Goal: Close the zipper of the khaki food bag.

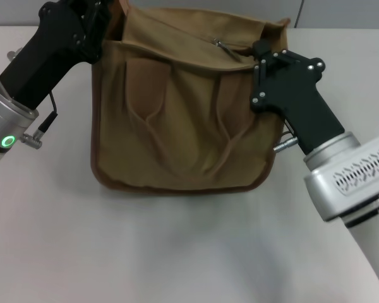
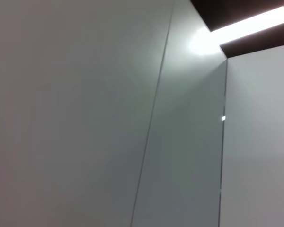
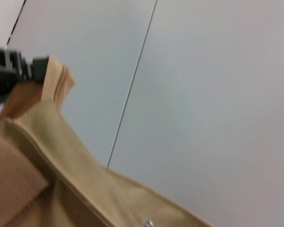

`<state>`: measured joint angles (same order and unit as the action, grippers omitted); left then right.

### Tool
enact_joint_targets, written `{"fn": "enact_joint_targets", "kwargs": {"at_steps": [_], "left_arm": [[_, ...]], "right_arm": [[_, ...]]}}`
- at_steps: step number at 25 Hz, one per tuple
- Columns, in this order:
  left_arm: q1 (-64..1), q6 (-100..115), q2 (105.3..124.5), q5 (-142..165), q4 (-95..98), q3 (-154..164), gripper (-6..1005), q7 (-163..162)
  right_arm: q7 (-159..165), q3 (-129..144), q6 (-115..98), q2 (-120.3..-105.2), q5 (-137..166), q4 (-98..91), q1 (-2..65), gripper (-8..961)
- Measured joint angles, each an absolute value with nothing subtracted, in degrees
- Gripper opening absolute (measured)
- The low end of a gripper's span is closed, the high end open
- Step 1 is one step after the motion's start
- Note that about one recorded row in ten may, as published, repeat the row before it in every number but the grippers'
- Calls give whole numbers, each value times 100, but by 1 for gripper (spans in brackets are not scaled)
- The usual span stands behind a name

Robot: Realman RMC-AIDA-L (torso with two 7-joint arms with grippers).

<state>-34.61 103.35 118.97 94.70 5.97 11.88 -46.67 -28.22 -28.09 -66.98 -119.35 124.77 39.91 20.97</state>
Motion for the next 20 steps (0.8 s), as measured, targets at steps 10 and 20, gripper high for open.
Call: {"fn": "enact_joint_targets", "kwargs": {"at_steps": [10, 20], "left_arm": [[-3582, 10353, 11907, 9502, 526, 1203, 24, -4677], [-3530, 10337, 11910, 9512, 520, 1246, 24, -4676]], "right_arm": [[-2828, -3058, -6787, -11687, 12951, 5374, 1056, 119], [-2794, -3472, -5327, -10963, 13125, 6960, 777, 245]]}}
